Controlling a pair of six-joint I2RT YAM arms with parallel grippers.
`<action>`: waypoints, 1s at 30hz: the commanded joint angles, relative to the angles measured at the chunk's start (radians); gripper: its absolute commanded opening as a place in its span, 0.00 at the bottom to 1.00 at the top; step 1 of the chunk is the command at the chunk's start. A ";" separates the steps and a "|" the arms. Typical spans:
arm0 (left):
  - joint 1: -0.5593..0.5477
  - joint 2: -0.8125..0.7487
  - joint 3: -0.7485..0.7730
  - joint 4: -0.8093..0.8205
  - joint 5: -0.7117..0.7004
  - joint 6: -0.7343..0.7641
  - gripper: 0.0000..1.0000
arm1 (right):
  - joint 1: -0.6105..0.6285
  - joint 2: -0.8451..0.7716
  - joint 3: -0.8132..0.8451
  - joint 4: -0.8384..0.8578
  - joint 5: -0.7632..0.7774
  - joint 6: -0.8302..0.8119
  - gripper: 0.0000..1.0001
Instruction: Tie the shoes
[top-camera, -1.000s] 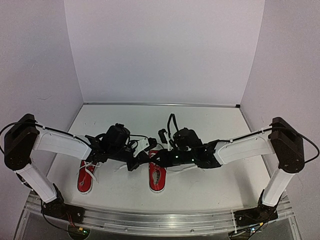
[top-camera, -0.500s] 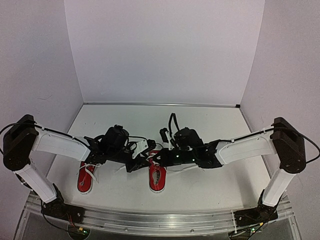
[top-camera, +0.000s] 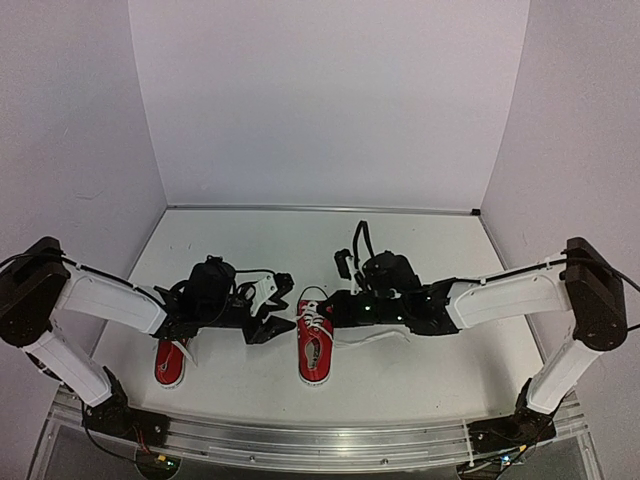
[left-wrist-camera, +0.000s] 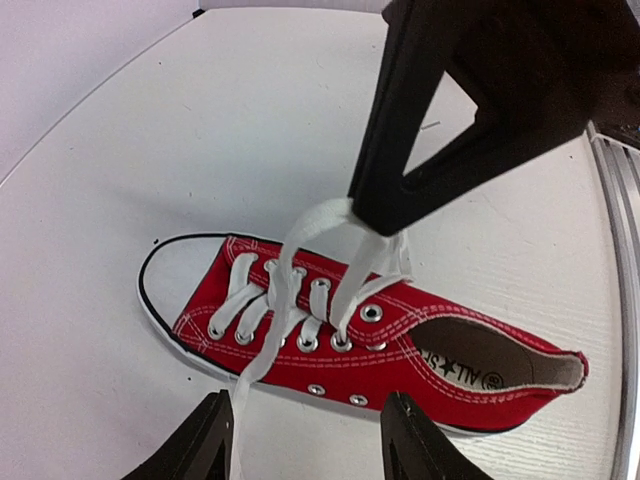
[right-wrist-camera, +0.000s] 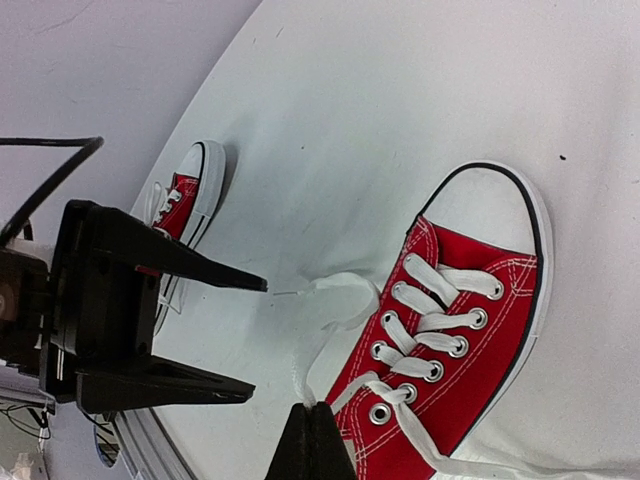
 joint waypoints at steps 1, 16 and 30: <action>-0.006 0.055 0.031 0.171 0.026 -0.046 0.58 | -0.002 -0.035 -0.011 0.023 0.023 0.014 0.00; -0.024 0.227 0.128 0.234 0.120 -0.074 0.51 | -0.002 -0.040 -0.016 0.026 0.038 0.020 0.00; -0.037 0.263 0.157 0.199 0.089 -0.058 0.16 | -0.002 -0.049 -0.022 0.025 0.048 0.024 0.00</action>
